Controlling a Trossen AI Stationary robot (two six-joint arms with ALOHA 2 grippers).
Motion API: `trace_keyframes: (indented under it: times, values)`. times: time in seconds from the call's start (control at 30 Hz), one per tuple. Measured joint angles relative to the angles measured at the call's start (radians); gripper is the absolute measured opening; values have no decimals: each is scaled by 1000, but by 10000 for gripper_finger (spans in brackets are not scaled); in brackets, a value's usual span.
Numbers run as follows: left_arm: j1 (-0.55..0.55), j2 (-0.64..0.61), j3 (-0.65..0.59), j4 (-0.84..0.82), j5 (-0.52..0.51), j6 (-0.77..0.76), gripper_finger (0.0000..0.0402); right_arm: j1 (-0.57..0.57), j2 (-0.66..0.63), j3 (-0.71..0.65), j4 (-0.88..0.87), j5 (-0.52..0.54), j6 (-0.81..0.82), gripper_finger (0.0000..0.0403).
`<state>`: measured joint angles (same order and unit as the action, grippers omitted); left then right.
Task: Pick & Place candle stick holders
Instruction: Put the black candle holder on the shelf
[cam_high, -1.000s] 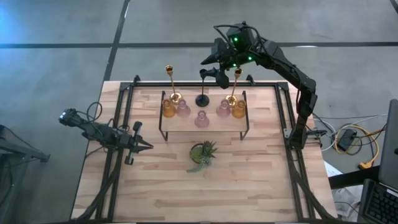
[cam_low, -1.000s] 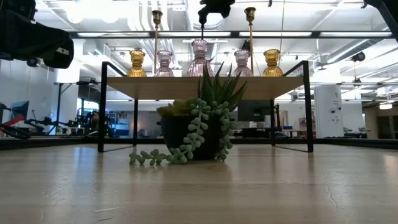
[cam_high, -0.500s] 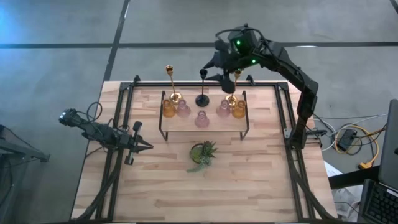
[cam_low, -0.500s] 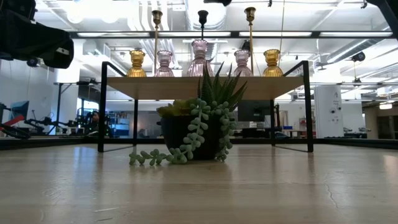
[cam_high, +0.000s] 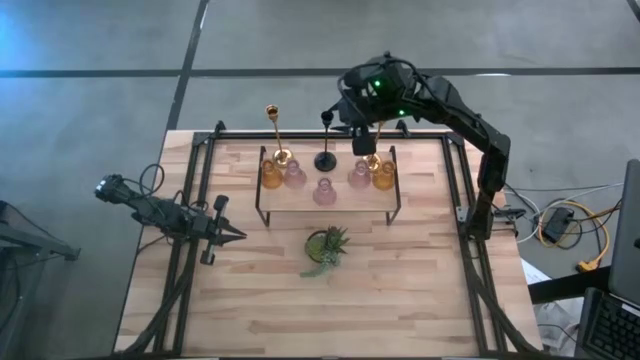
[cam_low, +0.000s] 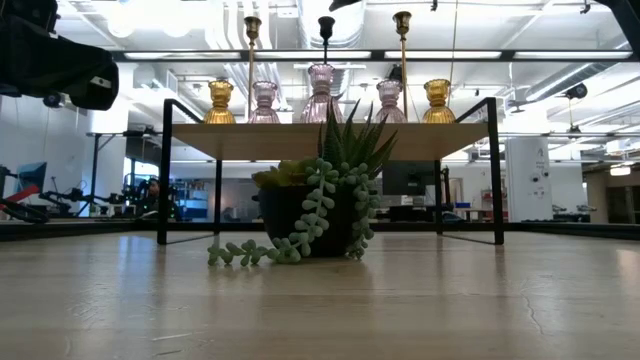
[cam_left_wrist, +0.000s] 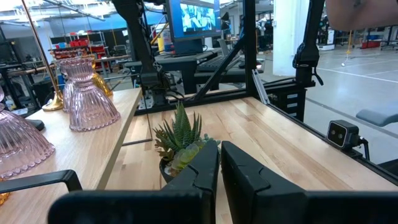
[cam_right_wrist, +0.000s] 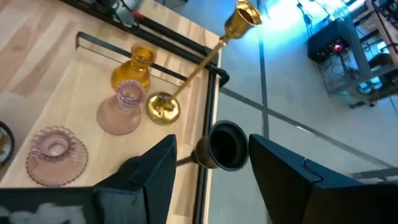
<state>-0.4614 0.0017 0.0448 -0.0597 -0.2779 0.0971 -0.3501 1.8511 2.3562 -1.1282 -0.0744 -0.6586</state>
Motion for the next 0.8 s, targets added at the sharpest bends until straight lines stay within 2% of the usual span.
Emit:
trace_keyframes:
  times: [0.43, 0.53, 0.8]
  values:
    - [0, 0, 0, 0, 0, 0, 26, 35, -7, -1, -42, 42, 9, 191]
    - [0, 0, 0, 0, 0, 0, 26, 69, -24, -2, -75, 92, 38, 192]
    - [0, 0, 0, 0, 0, 0, 26, 133, -50, 0, -227, 104, 320, 191]
